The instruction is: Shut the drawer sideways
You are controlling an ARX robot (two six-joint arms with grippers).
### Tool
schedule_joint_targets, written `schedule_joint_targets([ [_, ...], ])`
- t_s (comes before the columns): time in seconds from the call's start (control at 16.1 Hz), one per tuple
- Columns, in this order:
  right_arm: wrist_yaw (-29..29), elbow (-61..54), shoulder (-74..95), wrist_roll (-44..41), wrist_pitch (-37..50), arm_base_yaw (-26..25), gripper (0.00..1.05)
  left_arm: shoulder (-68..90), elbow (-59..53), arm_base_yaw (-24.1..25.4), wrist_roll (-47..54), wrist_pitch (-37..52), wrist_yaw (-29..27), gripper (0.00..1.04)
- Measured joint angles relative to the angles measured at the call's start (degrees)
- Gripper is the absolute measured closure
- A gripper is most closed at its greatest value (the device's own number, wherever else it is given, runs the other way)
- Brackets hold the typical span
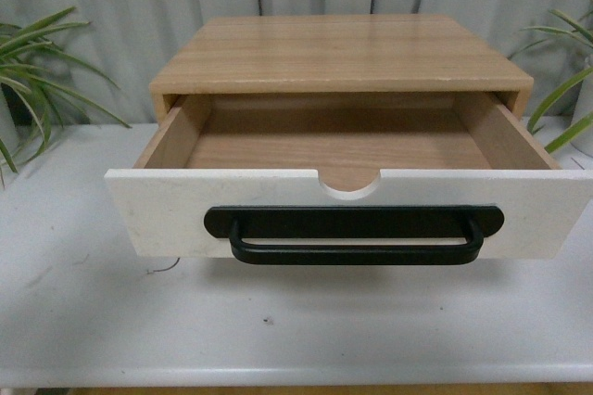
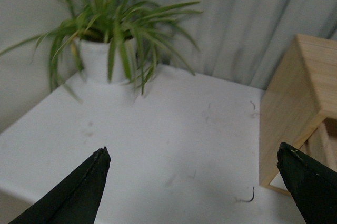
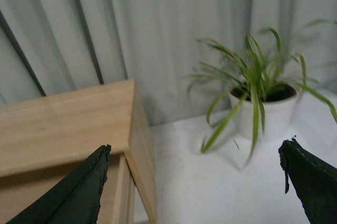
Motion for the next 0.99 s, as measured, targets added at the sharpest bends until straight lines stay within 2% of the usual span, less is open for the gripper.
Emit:
schedule_joint_targets([
  [0.12, -3.58, 10.43, 13.97, -10.95, 5.99, 4.28, 0.06, 14.6, 9.09, 0.46, 14.14, 7.19, 7.45, 0.07],
  [0.25, -8.59, 19.19, 22.36, -31.19, 7.96, 8.5, 0.06, 25.81, 20.44, -0.74, 32.06, 3.3, 14.25, 0.07],
  [0.43, -16.17, 25.55, 24.17, -54.36, -0.92, 10.97, 0.06, 30.62, 29.42, -3.06, 49.7, -6.97, 19.76, 0.07],
  [0.56, -22.67, 28.04, 24.96, -72.43, -13.14, 11.15, 0.06, 30.69, 34.99, -5.7, 63.36, -18.01, 23.43, 0.07],
  [0.68, -23.8, 29.18, 26.4, -84.54, -21.55, 10.88, 0.06, 30.6, 37.53, -7.78, 72.06, -26.53, 24.59, 0.07],
  [0.81, -23.21, 30.1, 28.11, -94.55, -28.06, 10.23, 0.06, 30.71, 37.83, -9.38, 76.19, -32.35, 25.11, 0.07],
  [0.93, -21.55, 30.4, 30.27, -100.67, -31.04, 9.97, 0.06, 31.93, 37.79, -11.1, 78.4, -33.57, 25.35, 0.07],
  [0.99, -20.17, 30.42, 31.67, -100.96, -30.84, 10.03, 0.06, 32.7, 37.0, -11.76, 78.68, -32.35, 25.35, 0.07],
])
